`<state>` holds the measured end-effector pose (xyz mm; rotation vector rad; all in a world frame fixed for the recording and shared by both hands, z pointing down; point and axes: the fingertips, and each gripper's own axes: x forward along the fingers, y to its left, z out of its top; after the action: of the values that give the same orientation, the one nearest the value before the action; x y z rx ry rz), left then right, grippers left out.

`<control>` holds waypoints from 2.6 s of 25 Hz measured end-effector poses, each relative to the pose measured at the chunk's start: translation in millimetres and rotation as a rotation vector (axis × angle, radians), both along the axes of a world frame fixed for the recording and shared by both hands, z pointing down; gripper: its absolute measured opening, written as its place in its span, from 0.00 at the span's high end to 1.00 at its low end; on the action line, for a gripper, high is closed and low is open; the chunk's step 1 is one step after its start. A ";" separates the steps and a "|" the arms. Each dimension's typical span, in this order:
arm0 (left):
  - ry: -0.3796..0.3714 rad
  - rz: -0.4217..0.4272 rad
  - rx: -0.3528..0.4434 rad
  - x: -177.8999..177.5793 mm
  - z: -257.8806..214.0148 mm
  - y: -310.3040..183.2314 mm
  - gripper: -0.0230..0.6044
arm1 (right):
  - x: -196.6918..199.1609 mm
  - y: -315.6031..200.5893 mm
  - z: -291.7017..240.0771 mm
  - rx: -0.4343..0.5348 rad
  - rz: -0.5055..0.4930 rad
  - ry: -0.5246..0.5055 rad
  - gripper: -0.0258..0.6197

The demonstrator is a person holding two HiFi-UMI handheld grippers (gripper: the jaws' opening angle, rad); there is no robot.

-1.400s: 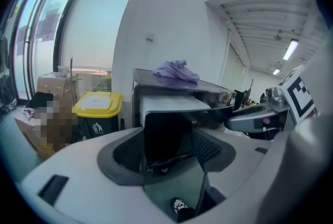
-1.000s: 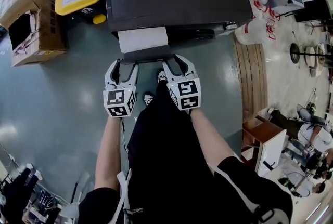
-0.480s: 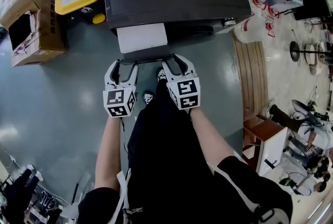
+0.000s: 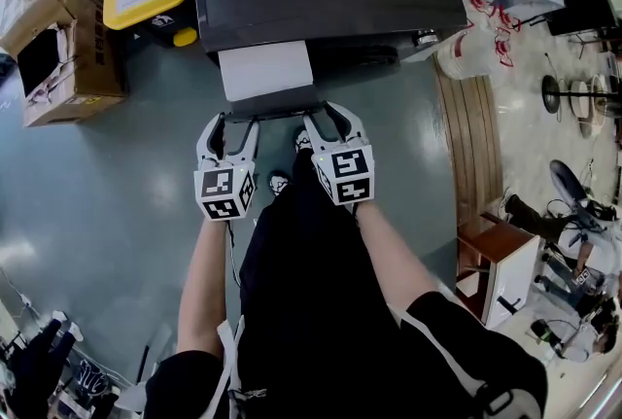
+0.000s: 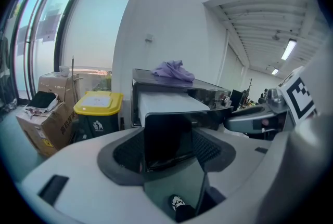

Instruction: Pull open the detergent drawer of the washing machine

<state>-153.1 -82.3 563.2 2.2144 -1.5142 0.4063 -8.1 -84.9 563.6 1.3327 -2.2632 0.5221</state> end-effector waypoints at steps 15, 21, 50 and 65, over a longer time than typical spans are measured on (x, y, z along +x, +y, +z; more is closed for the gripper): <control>-0.005 0.011 -0.002 -0.2 -0.6 8.5 0.53 | -0.5 8.6 0.2 0.010 0.005 0.004 0.71; -0.004 0.012 -0.002 -0.7 -0.6 12.0 0.53 | -1.1 11.5 0.6 0.004 0.009 0.007 0.71; -0.004 -0.014 -0.007 0.9 0.6 30.8 0.53 | 0.6 30.3 2.6 -0.013 0.000 0.008 0.73; -0.013 -0.006 -0.001 4.4 1.5 48.6 0.53 | 4.1 46.2 3.5 -0.001 0.002 0.006 0.73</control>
<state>-148.6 -33.7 564.7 2.2101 -1.5263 0.4212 -3.9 -38.8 567.1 1.3344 -2.2569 0.5183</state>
